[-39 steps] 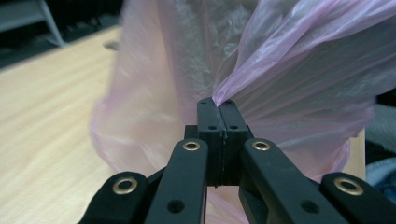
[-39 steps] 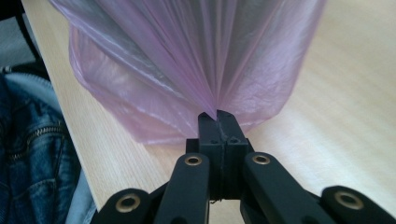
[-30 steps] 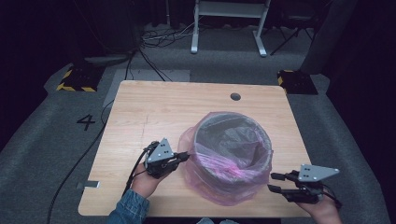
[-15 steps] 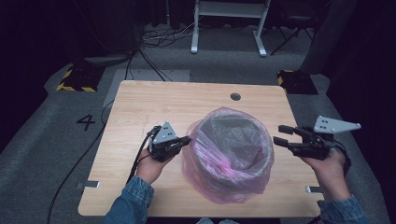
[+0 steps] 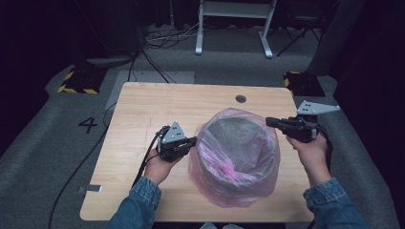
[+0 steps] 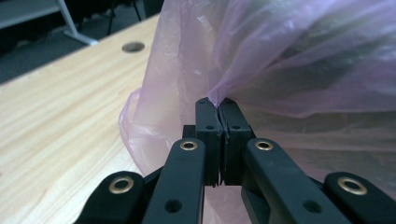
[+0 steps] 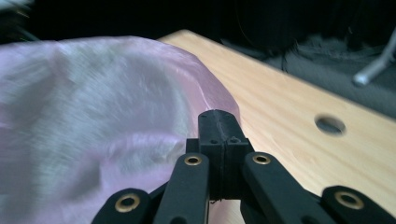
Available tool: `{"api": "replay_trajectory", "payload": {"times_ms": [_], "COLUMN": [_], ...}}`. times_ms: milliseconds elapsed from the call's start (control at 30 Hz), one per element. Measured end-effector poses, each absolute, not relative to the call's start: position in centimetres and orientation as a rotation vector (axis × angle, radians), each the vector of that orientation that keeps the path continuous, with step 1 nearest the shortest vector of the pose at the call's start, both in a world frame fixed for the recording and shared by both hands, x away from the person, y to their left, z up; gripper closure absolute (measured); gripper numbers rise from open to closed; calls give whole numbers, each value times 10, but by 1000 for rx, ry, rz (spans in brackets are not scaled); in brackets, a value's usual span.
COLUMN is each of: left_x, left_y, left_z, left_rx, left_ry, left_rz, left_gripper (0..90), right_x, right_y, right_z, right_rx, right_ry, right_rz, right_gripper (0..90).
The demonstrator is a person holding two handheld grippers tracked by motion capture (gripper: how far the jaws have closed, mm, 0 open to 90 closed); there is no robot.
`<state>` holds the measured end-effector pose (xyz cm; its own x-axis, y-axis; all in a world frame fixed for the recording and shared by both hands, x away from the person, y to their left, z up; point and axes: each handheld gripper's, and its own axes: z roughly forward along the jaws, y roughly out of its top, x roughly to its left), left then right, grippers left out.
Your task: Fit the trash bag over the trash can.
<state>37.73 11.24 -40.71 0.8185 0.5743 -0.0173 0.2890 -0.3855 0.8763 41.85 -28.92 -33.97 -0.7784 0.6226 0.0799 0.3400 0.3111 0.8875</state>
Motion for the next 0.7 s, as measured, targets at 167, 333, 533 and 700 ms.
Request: {"api": "replay_trajectory", "payload": {"times_ms": [167,333,533,700], "left_x": [377,371,367,367], "left_y": [106,103,103,101], "left_z": [-425,-435,-449,-462], "left_rx": [2053,2080,2135,2187], "left_ry": [645,639,656,688], "left_rz": [329,312,296,312], "left_gripper": [881,881,882,882], "right_x": [432,427,420,416], "right_y": [-293,-293,-295,-299], "right_z": [-384,-425,-456,-467], "right_rx": [1001,1068,1136,1176], "right_ry": [2405,2511,2578,2599], "right_rz": [1407,1306,1239,1210], "right_gripper": [900,900,900,900]}}
